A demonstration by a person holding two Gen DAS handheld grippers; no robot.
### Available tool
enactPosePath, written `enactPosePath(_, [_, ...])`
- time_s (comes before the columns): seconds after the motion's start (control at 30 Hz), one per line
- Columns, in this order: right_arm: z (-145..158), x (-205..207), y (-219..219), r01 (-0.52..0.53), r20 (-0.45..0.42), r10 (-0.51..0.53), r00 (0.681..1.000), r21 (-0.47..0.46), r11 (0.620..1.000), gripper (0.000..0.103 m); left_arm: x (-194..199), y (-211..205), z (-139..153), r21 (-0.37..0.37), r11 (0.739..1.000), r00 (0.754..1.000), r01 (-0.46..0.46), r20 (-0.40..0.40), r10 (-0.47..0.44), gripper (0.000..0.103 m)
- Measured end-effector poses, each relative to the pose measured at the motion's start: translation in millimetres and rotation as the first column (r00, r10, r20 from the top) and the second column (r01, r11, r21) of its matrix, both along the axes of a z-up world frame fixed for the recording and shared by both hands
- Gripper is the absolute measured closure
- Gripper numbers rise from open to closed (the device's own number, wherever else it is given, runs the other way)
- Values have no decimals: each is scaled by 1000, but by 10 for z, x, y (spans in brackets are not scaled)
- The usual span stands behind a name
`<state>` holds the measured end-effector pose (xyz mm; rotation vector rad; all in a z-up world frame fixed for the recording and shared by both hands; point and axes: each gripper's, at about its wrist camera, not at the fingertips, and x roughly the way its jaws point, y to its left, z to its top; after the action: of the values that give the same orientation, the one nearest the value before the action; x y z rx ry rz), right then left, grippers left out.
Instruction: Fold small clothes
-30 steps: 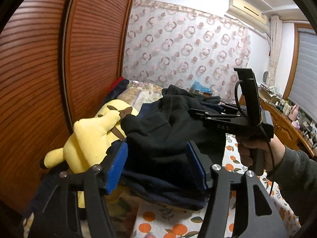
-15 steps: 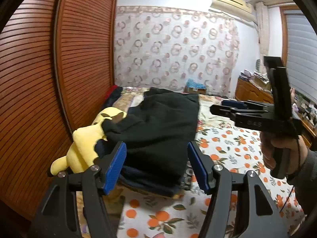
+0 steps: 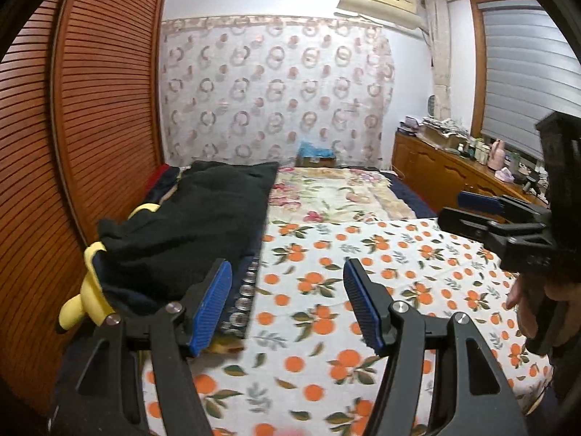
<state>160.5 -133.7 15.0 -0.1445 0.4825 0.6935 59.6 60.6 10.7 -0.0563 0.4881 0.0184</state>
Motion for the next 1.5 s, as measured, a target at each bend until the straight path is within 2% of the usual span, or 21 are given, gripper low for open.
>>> enactPosePath(0.17, [-16, -207, -398, 70, -7, -70, 998, 9, 998, 17, -8, -245, 32, -24, 999, 999, 37, 3, -37, 39])
enactPosePath(0.37, [-23, -446, -839, 158, -2, -158, 987, 23, 987, 17, -3, -583, 159, -8, 997, 997, 83, 11, -83, 39])
enactPosePath(0.77, [248, -750, -1504, 335, 68, -341, 938, 87, 938, 17, -68, -915, 514, 16, 995, 993, 102, 65, -103, 39])
enactPosePath(1.03, [268, -807, -1649, 372, 76, -380, 922, 102, 923, 17, -145, -920, 548, 21, 994, 992, 103, 69, -104, 39])
enactPosePath(1.5, [249, -772, -1714, 380, 80, -388, 918, 103, 919, 17, -138, -922, 534, 18, 995, 992, 102, 71, -103, 39])
